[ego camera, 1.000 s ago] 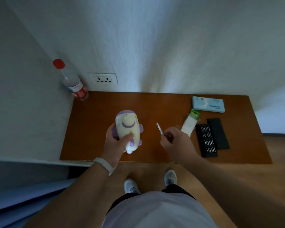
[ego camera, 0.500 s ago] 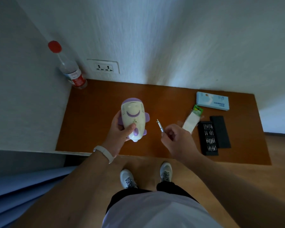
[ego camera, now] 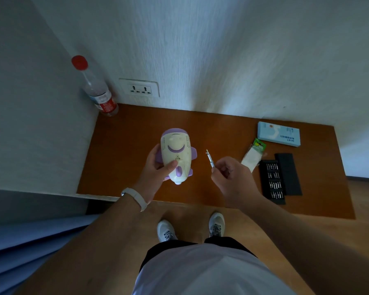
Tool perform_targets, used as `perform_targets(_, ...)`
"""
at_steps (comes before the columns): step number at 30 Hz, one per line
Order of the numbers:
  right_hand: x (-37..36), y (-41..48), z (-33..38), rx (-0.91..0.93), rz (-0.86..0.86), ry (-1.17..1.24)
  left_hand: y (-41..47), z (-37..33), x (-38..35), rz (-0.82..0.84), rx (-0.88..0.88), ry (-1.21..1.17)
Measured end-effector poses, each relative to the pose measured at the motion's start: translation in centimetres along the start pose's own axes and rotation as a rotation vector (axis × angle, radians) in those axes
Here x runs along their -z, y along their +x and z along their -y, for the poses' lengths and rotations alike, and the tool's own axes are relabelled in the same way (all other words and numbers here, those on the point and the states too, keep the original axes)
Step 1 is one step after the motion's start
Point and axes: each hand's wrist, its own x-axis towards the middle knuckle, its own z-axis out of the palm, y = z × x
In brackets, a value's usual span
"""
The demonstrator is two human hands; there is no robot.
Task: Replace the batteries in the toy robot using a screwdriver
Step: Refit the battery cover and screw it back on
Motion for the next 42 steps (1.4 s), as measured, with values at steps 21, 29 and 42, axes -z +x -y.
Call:
perform_targets(21, -0.6, -0.7, 0.5, 0.059, 0.029, -0.011, -2.3, -2.0, 0.6, -0.141, 0.026, 0.289)
perform_targets(29, -1.2, -1.2, 1.2, 0.113, 0.056, 0.002, -5.7, -3.2, -1.5, -0.292, -0.517, 0.807)
perform_targets(42, -1.8, -2.1, 2.8, 0.168, 0.048, 0.024, -6.0, -5.2, -4.3, -0.196, -0.434, 0.584)
